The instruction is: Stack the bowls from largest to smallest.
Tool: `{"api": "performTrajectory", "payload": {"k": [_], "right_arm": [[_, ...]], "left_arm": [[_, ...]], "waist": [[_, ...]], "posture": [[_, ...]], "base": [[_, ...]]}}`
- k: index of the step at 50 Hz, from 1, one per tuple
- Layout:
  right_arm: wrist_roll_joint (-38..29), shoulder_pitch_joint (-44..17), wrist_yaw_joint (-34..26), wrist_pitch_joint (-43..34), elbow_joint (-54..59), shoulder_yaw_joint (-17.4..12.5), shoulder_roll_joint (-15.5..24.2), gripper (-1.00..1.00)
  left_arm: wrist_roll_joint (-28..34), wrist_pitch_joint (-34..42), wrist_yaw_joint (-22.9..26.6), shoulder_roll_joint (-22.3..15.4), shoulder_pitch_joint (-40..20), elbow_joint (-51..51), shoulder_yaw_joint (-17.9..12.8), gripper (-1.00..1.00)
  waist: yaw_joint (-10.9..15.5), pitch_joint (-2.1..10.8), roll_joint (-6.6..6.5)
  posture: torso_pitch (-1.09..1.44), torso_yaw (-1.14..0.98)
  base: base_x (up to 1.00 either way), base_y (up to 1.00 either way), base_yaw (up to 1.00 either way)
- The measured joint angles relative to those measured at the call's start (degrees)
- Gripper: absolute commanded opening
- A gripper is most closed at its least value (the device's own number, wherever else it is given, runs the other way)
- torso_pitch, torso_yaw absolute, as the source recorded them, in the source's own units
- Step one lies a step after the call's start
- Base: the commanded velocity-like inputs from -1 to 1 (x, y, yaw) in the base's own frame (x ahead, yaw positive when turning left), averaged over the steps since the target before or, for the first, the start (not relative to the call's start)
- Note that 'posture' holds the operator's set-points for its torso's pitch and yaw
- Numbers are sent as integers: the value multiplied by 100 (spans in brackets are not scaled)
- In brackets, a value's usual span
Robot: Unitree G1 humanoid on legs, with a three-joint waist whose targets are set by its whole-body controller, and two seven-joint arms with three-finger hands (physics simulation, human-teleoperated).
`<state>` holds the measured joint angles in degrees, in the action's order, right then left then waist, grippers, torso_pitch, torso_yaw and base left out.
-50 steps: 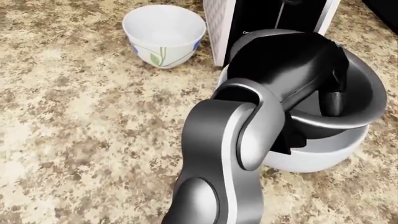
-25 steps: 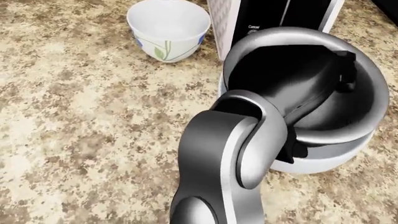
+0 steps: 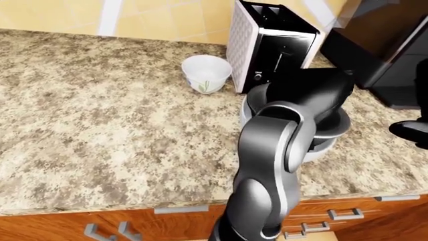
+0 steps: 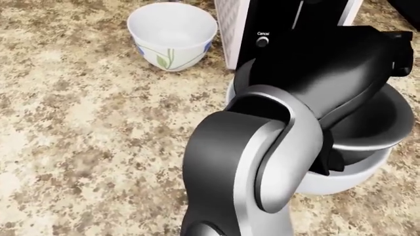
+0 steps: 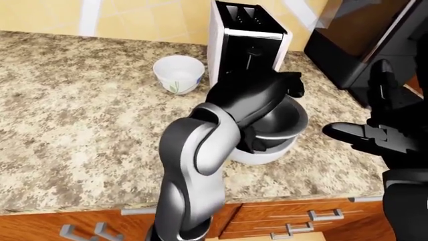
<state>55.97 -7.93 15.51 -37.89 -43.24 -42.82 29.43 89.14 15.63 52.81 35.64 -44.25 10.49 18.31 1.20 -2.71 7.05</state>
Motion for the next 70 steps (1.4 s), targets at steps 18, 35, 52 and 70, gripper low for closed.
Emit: {"api": "performTrajectory", "payload": {"k": [18,35,52,70], "right_arm": [[-49,3,-5,-16,-41,29,-49,100],[184,66,28,14,-49,-154,32,100],[162,176,-155,162,173,-216,-31,100],[-13,303,-409,257,292,-351,-147,100]], "left_arm": [[327,-351,383,239,547,574,270,40],[263,-57,1499,-429,-521,1729,-640,42],[-1727,1437,1206,-3391,-1551,1127,-1610,36],[-2917,833,-824,-4113,-1473,-1498,-1622,31]], "waist": [[-14,-12,14],[6,-22,15],[7,-70,-166],[-17,-16,-246]], "posture": [[0,0],[0,0],[0,0],[0,0]], "base": [[0,0,0],[0,0,0],[0,0,0],[0,0,0]]}}
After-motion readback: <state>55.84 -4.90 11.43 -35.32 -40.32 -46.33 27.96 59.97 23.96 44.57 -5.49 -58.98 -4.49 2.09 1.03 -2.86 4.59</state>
